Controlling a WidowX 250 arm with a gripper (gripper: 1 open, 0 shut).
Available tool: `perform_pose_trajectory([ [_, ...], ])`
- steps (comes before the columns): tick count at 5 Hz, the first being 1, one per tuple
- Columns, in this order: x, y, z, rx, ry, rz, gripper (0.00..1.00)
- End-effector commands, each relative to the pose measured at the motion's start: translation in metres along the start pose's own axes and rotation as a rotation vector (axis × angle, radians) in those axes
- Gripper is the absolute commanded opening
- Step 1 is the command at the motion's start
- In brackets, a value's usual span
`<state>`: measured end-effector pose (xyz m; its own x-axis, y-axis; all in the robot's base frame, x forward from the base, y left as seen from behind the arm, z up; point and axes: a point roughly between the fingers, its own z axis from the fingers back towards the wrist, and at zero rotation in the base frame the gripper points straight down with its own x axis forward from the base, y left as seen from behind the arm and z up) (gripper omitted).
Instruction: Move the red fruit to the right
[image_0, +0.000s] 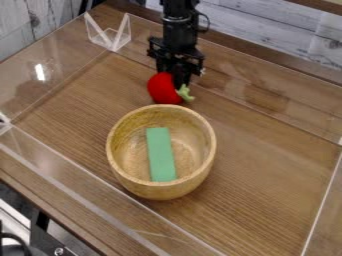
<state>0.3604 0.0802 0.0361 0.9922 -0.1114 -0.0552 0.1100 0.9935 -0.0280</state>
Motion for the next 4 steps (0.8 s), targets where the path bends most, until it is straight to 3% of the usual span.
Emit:
perform_pose_trajectory([
  [1,0.002,-0.007,0.059,0.072,-0.127,0.029,0.00],
  [2,0.001,-0.035,0.084,0.092,-0.175,0.033,0.00],
  [4,0.007,-0.123,0.074,0.077,-0.175,0.038,0.00],
])
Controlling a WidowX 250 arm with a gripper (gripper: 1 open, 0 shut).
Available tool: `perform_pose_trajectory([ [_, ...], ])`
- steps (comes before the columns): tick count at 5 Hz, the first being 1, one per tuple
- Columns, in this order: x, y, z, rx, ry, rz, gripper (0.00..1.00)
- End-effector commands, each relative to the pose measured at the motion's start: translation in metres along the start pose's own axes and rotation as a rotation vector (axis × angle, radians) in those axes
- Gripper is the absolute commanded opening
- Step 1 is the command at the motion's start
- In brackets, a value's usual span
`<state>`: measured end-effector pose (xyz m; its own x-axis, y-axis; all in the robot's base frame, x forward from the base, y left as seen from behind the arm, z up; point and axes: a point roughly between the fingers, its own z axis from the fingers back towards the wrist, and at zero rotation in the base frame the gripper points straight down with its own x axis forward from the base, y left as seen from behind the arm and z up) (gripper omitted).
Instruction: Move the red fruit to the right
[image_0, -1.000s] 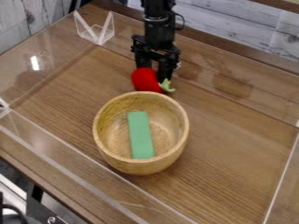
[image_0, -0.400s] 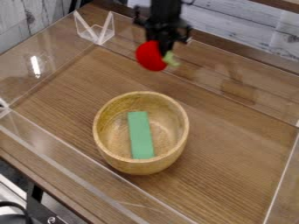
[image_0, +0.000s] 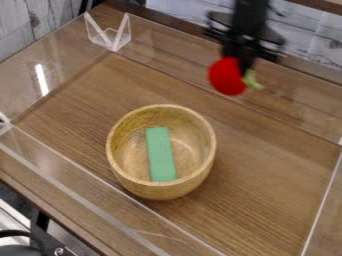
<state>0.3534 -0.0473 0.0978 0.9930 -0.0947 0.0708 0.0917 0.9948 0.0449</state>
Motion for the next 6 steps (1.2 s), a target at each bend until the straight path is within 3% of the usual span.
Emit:
perform_pose_trajectory([
  [1,0.011,-0.032,0.005,-0.004,-0.042,0.019,0.00],
  [2,0.017,-0.046,-0.014,-0.020,-0.026,0.075,0.00],
  [3,0.015,-0.043,-0.029,-0.022,-0.025,0.098,0.00],
  [6,0.009,-0.030,-0.036,-0.026,-0.035,0.155,0.00],
])
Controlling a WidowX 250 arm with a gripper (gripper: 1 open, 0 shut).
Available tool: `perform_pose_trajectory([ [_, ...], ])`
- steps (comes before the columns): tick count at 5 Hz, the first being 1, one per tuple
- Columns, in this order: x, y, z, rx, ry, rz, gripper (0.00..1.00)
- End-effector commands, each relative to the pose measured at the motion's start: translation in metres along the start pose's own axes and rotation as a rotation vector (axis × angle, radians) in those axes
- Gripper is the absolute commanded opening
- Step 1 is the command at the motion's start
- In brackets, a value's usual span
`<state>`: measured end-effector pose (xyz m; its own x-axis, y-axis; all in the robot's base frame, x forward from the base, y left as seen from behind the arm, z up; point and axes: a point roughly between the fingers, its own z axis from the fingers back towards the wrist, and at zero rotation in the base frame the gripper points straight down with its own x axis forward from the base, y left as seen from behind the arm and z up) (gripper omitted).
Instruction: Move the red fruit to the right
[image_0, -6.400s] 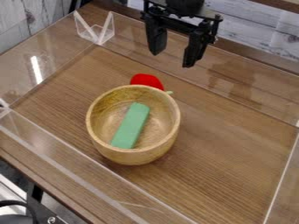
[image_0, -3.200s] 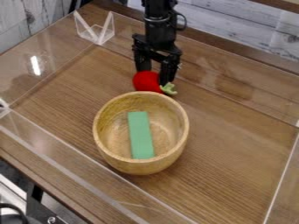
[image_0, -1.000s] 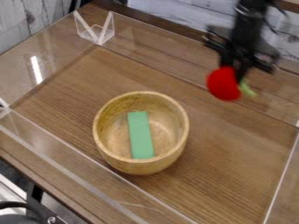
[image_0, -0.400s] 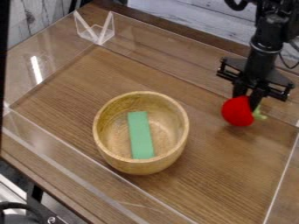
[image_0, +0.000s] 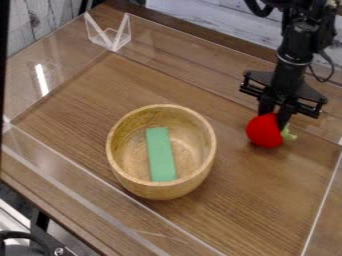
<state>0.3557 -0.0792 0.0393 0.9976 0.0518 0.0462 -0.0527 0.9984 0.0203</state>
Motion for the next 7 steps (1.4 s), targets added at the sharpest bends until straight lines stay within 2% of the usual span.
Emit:
perform_pose_trajectory([
  [1,0.008,0.007,0.027,-0.012,-0.078,0.022,0.00],
  [2,0.008,0.012,0.035,-0.013,-0.095,0.033,0.00],
  [4,0.013,0.018,0.030,-0.021,-0.108,0.055,0.00],
  [7,0.016,0.031,0.022,-0.017,-0.113,0.107,0.00],
])
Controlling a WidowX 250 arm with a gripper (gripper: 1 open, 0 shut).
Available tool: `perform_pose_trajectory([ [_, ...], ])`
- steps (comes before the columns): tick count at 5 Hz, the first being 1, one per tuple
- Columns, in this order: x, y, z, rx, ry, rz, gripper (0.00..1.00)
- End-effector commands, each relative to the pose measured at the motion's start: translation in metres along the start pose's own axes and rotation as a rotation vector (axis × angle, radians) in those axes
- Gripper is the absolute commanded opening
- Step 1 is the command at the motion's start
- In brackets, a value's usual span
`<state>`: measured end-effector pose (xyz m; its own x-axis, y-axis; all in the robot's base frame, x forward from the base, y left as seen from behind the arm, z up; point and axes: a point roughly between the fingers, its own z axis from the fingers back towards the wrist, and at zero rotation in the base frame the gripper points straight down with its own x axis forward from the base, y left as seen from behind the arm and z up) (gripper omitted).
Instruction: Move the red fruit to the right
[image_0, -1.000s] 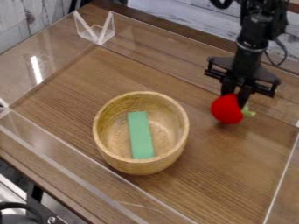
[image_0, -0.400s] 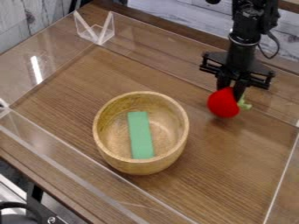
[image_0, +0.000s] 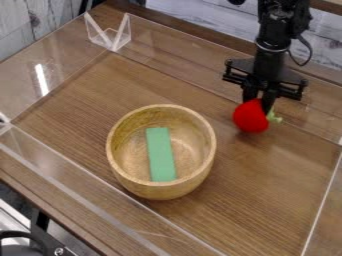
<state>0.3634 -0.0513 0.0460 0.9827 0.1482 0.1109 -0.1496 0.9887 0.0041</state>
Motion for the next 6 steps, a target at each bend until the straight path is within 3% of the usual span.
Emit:
perform_pose_trajectory([
  [1,0.009,0.007,0.016,-0.007,-0.054,0.022,0.00],
  [2,0.005,0.002,0.042,-0.022,-0.090,0.029,0.00],
  [3,-0.009,-0.013,0.065,-0.053,-0.116,0.022,0.00],
  [4,-0.032,-0.032,0.069,-0.078,-0.108,-0.016,0.00],
  [6,-0.074,-0.066,0.048,-0.121,-0.087,-0.058,0.00],
])
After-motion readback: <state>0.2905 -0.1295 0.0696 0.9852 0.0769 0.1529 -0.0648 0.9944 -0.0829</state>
